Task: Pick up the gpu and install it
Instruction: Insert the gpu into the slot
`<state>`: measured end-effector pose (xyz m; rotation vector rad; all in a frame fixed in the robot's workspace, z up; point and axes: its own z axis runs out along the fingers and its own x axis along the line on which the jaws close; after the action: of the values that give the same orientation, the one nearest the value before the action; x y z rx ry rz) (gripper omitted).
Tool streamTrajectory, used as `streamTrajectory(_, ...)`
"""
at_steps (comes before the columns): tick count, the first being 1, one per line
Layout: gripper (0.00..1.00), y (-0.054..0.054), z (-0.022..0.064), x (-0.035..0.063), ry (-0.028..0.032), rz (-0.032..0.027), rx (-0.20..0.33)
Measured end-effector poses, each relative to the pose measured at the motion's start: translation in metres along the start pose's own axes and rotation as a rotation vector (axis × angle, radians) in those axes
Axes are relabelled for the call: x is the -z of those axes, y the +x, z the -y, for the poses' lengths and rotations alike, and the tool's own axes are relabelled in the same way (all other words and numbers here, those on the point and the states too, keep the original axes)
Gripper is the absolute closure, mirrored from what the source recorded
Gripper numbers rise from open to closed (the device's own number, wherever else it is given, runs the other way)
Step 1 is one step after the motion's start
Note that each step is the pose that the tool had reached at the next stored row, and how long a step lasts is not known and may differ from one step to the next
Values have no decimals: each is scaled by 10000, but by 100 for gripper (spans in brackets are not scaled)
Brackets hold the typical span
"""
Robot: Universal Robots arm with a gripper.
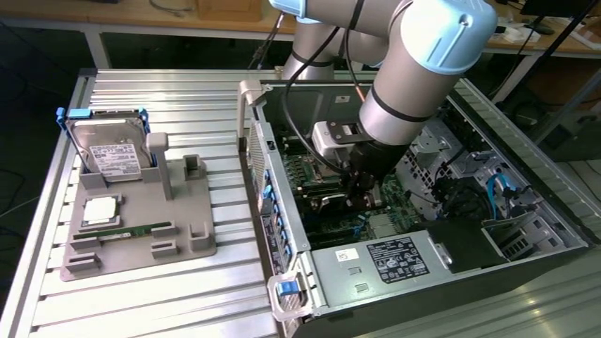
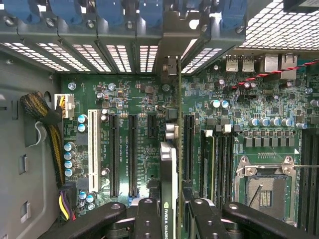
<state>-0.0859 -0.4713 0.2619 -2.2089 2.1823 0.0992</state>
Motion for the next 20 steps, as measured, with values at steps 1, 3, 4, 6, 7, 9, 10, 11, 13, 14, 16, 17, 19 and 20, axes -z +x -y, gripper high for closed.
streamTrajectory(1,73,0,0,0,0,-1,0)
streamTrajectory(3,73,-1,0,1,-1,-2,0)
streamTrajectory(4,73,-1,0,1,-1,-2,1)
streamTrajectory(6,73,-1,0,1,-1,-2,1)
streamTrajectory(7,73,-1,0,1,-1,-2,1)
streamTrajectory(9,73,-1,0,1,-1,-2,1)
streamTrajectory(10,73,-1,-1,1,-2,-1,0)
streamTrajectory(11,73,-2,2,0,-68,2,-3)
streamTrajectory(13,73,-1,0,1,-92,0,-7)
streamTrajectory(14,73,-1,0,1,-92,0,-7)
streamTrajectory(16,73,-1,0,0,-92,0,-7)
streamTrajectory(17,73,-1,0,0,-92,0,-6)
streamTrajectory(19,73,-10,1,0,-92,-1,-5)
streamTrajectory(20,73,-17,1,0,-91,-1,-6)
